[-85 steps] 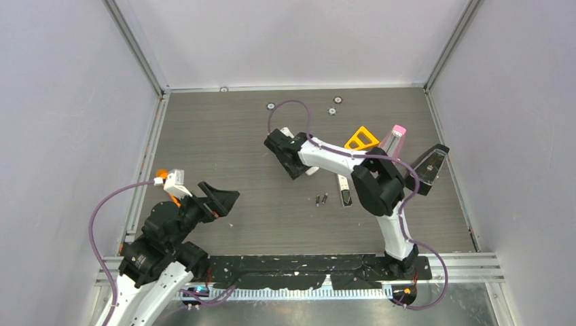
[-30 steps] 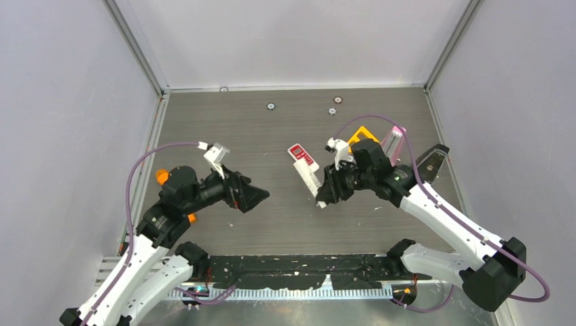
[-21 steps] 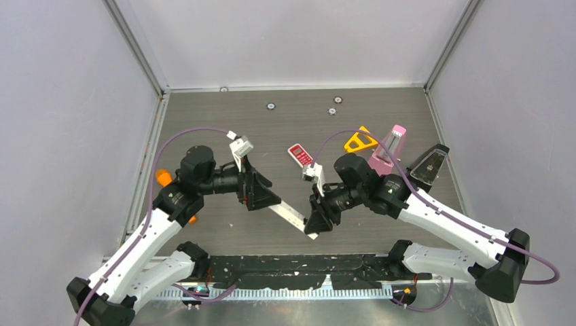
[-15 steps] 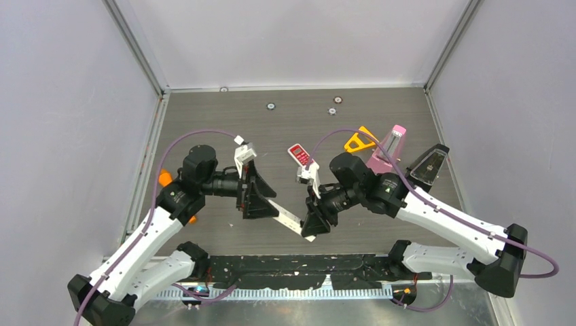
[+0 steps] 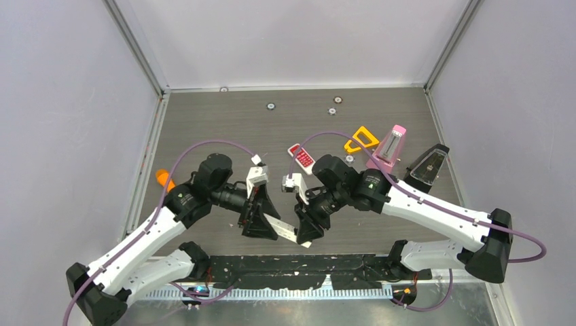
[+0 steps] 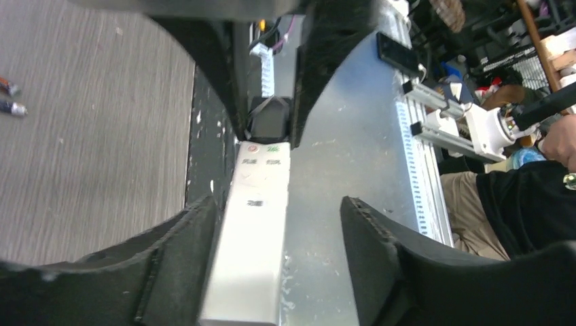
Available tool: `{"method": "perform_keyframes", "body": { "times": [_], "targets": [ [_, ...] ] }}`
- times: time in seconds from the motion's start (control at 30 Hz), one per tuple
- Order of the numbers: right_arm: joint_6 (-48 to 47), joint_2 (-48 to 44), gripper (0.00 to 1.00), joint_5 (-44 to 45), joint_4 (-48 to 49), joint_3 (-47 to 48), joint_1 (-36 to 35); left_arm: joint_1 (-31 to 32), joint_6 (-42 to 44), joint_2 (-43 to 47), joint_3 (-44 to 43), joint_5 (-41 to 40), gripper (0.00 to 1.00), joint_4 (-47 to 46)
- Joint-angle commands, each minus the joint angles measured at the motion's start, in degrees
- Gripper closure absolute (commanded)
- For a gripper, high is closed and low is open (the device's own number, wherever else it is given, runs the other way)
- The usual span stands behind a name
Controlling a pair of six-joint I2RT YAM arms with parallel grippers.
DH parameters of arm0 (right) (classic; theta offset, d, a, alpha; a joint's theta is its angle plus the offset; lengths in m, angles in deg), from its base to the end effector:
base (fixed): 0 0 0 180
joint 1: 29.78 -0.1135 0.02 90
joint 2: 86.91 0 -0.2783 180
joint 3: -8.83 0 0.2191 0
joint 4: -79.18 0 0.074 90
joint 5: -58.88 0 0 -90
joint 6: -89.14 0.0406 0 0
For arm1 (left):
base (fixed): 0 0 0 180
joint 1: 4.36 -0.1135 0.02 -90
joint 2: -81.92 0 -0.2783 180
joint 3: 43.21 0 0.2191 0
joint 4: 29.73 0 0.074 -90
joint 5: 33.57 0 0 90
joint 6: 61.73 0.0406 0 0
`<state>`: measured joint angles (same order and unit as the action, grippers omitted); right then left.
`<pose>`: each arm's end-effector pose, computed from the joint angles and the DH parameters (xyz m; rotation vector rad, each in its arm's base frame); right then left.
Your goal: Load the batteries into the remote control
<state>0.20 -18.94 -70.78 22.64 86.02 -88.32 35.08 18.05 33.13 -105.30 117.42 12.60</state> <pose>0.0840 0.1869 0.3292 -1.5299 2.0481 1.2837 0.0792 -0.1111 0.3278 1.2114 1.8143 -1.6113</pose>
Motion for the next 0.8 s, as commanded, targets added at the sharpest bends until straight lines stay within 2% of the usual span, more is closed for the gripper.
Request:
{"method": "perform_keyframes", "body": {
  "times": [0.0, 0.1, 0.23, 0.3, 0.4, 0.5, 0.53, 0.67, 0.77],
  "targets": [
    [-2.48, 0.14, 0.93, -0.26, -0.31, 3.49, -0.29, 2.04, 3.95, -3.33, -2.43, -5.61, 0.38, 5.62],
    [-2.57, 0.27, 0.93, 0.48, -0.32, 3.37, -0.23, 2.39, 3.36, -4.84, -3.05, -8.27, 0.51, 5.96],
    [-2.47, 0.28, 0.93, 0.87, -0.31, 2.88, -0.32, 2.4, 1.71, -4.77, -2.9, -9.2, 0.56, 4.0],
    [-2.51, 0.18, 0.93, 0.9, -0.27, 2.64, -0.27, 2.4, 0.89, -4.18, -2.43, -8.87, 0.55, 2.48],
    [-2.55, 0.2, 0.93, 0.82, -0.23, 2.37, -0.26, 2.4, -0.74, -2.85, -1.42, -8.5, 0.4, -0.24],
    [-2.55, 0.36, 0.93, 0.39, -0.17, 2.11, -0.26, 2.4, -3.16, -1.28, 0.22, -8.23, 0.35, -4.65],
    [-2.62, 0.4, 0.93, 0.25, -0.08, 2.08, -0.3, 2.42, -3.91, -0.96, 0.76, -8.05, 0.35, -5.84],
    [-2.56, 0.31, 0.93, 0.11, 0.05, 2.07, -0.26, 2.41, -5.22, -0.82, 2.2, -6.02, 0.47, -8.15],
    [-2.55, 0.18, 0.93, -0.08, 0.28, 2.07, -0.24, 2.4, -4.89, -1.63, 2.38, -5.06, 0.48, -7.27]
  ]
}}
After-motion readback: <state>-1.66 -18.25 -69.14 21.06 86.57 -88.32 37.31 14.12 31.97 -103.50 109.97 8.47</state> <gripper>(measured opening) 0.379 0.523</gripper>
